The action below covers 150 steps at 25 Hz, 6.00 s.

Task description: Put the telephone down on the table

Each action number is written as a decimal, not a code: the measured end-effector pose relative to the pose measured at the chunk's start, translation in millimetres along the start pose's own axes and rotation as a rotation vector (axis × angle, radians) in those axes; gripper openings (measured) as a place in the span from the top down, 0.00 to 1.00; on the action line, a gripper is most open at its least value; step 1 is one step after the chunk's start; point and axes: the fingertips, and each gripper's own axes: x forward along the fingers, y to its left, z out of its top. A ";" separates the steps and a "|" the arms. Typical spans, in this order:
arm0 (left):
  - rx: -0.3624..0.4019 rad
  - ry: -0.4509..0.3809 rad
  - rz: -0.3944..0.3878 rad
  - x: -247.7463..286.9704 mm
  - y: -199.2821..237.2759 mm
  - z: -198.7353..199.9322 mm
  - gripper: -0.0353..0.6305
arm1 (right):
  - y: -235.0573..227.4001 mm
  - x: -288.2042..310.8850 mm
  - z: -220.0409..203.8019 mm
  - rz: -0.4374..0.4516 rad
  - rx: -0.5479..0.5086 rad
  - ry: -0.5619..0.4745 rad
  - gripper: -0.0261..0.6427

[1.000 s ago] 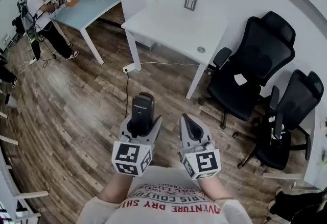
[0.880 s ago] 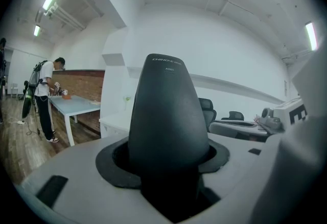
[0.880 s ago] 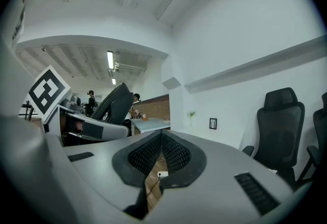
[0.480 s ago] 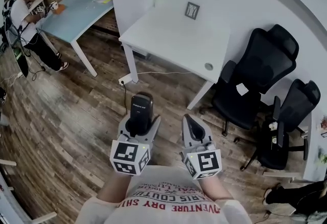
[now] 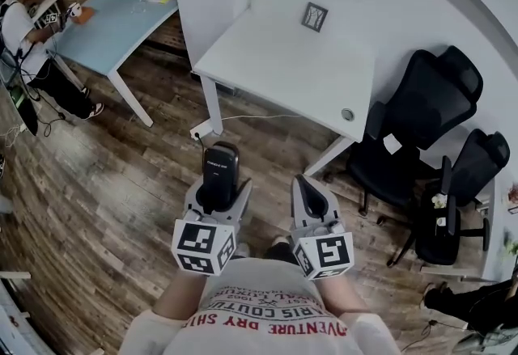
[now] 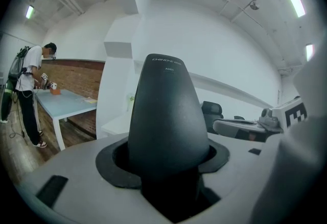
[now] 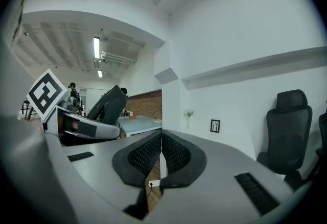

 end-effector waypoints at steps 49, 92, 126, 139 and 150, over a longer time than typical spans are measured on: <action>0.073 0.176 -0.296 508.5 102.1 123.7 0.52 | -332.0 377.8 -20.0 -0.299 0.133 0.104 0.92; 0.073 0.930 -0.149 722.6 206.8 -108.6 0.52 | -423.9 519.3 -185.3 -0.270 0.321 0.476 0.92; 0.078 0.668 -0.099 708.4 207.1 -54.6 0.37 | -401.6 489.3 -165.5 -0.272 0.276 0.459 0.92; 0.124 0.475 -0.092 670.0 183.2 25.0 0.90 | -385.4 499.7 -103.6 -0.270 0.204 0.311 0.92; 0.129 -0.007 -0.382 638.3 121.0 149.4 0.91 | -403.2 490.6 -38.8 -0.370 0.115 0.115 0.92</action>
